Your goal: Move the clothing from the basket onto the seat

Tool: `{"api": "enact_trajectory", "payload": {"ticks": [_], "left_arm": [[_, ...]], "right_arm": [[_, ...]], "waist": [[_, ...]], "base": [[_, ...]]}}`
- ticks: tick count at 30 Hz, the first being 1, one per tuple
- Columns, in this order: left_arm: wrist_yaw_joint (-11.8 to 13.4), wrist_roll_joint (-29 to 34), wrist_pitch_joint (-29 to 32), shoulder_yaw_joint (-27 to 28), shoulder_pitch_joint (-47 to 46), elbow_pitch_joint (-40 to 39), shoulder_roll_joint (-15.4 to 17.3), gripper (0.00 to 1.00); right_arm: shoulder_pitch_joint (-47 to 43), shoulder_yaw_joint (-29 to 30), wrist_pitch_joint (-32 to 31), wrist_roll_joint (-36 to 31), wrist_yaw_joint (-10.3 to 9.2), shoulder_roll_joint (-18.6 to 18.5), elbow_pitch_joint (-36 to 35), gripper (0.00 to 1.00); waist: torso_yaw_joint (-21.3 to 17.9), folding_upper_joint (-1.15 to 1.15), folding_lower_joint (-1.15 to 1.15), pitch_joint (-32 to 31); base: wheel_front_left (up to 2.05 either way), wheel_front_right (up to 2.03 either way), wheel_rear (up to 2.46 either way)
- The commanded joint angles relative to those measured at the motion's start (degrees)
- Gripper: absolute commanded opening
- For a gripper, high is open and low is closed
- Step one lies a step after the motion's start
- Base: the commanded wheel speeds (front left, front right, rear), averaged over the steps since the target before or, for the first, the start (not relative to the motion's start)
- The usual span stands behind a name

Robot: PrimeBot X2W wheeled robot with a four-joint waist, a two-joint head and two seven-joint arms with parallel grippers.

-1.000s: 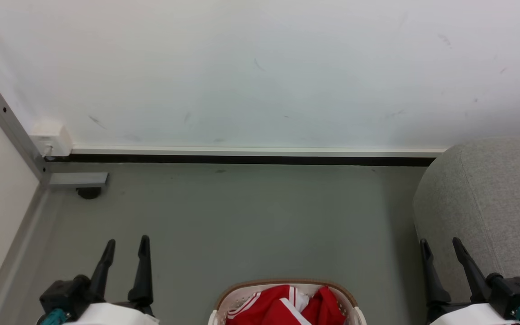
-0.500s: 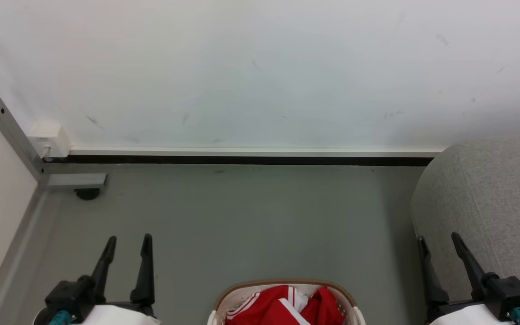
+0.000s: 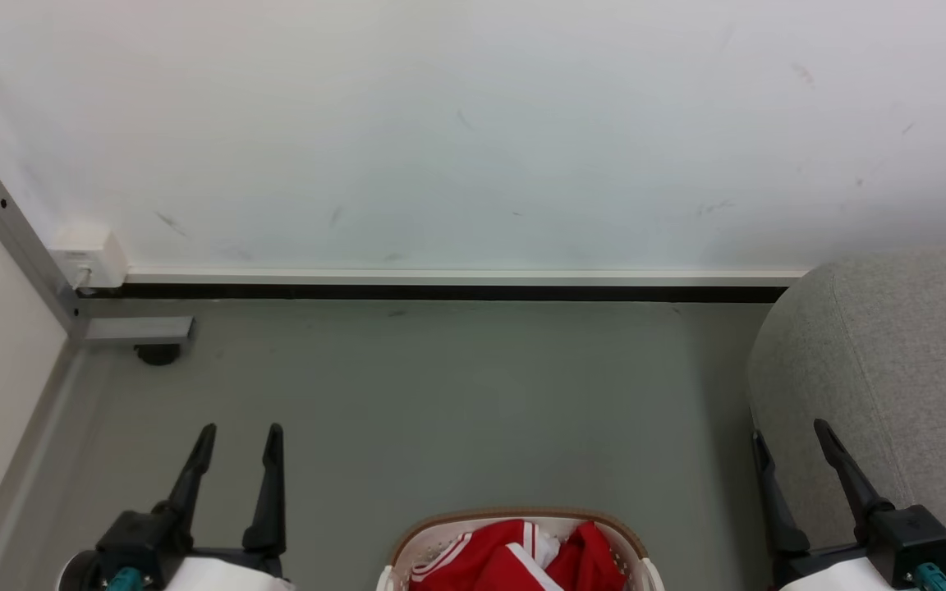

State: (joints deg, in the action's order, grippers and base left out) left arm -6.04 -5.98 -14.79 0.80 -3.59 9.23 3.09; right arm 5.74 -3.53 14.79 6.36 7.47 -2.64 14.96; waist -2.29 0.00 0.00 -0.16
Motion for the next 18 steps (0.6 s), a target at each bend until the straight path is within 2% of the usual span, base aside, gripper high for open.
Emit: {"api": "enact_trajectory", "payload": {"ticks": [1, 18], "left_arm": [[-0.27, 1.59, -0.53, 0.20, -0.16, -0.21, 0.19, 1.00], [-0.90, 0.97, -0.38, 0.90, -0.48, 0.37, -0.07, 1.00]], "right_arm": [[0.40, -0.12, 0.55, -1.05, 0.04, -0.44, -0.11, 1.00], [0.55, -0.36, 0.36, -0.39, 0.04, -0.40, 0.16, 1.00]], "waist": [[0.00, 0.00, 0.00, 0.01], [-0.07, 0.00, 0.00, -0.04]], "base": [[0.00, 0.00, 0.00], [0.00, 0.00, 0.00]]}}
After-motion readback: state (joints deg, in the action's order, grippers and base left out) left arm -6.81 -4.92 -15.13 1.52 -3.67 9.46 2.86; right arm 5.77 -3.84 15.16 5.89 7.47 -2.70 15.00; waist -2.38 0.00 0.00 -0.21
